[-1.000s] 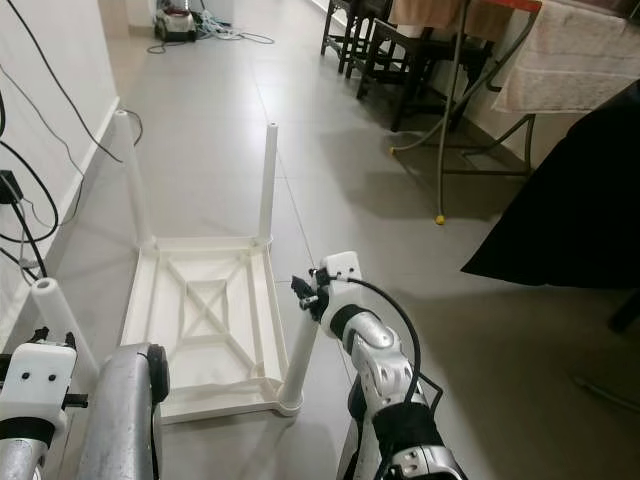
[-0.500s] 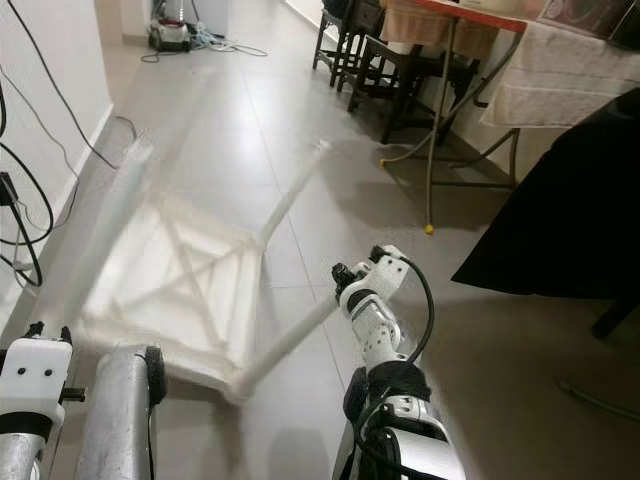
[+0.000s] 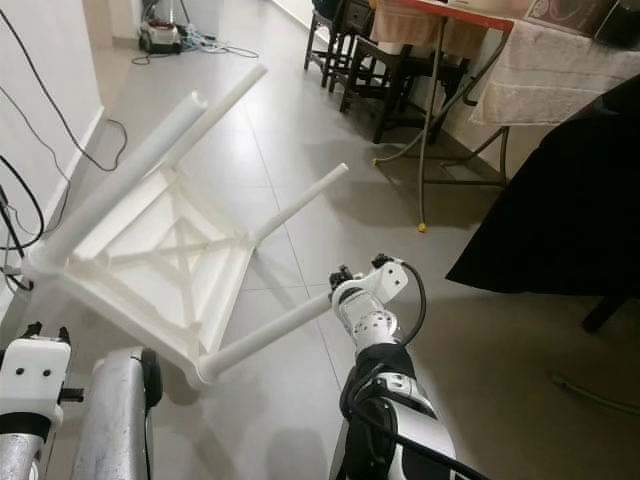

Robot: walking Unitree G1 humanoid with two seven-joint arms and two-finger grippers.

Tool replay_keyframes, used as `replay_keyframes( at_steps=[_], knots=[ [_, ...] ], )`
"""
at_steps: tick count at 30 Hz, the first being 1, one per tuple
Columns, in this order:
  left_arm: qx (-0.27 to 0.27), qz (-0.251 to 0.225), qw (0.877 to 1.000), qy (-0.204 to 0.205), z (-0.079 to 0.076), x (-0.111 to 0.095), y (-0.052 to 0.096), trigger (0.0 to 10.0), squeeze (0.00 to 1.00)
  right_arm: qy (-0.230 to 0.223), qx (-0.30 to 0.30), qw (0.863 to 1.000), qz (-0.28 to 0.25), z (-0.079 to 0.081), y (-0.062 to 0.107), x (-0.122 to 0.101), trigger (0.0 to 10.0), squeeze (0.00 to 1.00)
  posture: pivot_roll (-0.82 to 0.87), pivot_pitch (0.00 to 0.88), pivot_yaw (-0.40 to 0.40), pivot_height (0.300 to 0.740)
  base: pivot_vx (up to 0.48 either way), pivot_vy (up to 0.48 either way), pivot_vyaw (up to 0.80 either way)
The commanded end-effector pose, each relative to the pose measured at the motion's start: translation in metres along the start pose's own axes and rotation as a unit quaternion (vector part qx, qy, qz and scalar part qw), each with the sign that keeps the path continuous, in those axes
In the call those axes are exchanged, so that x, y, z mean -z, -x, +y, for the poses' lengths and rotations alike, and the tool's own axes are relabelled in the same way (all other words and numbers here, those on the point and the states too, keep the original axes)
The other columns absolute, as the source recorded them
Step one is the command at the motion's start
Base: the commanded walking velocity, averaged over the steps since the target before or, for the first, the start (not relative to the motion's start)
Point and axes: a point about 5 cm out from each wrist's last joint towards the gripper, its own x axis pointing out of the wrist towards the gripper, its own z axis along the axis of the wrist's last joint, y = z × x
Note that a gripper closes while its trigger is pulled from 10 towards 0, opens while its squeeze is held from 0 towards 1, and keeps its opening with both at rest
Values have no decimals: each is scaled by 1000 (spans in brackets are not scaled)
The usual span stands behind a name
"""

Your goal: Building children table

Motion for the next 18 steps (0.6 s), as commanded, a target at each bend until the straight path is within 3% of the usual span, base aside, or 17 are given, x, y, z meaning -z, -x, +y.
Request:
replay_keyframes(
  at_steps=[1, 13, 17, 18],
  knots=[
    [8, 5, 1000, -3, -4, 2, 1, 10000, 0, -33, 4, 997, 63, 0, -1, 21, 0, 0, 153, 0, -119, 300, 0, 0, 0],
    [8, 5, 1000, -2, -6, 3, 0, 10000, 0, -18, 14, 998, 59, 4, -2, 16, 0, 0, 142, 0, -122, 300, 0, 0, 0],
    [8, 6, 1000, -1, -7, 3, 0, 10000, 0, 17, 1, 999, 37, 9, -1, 11, 0, 0, 142, 0, -123, 300, 0, 0, 0],
    [8, 6, 1000, -1, -7, 3, 1, 10000, 0, 58, -16, 998, 9, 15, -1, 3, 0, 0, 145, 0, -124, 300, 0, 0, 0]
  ],
)
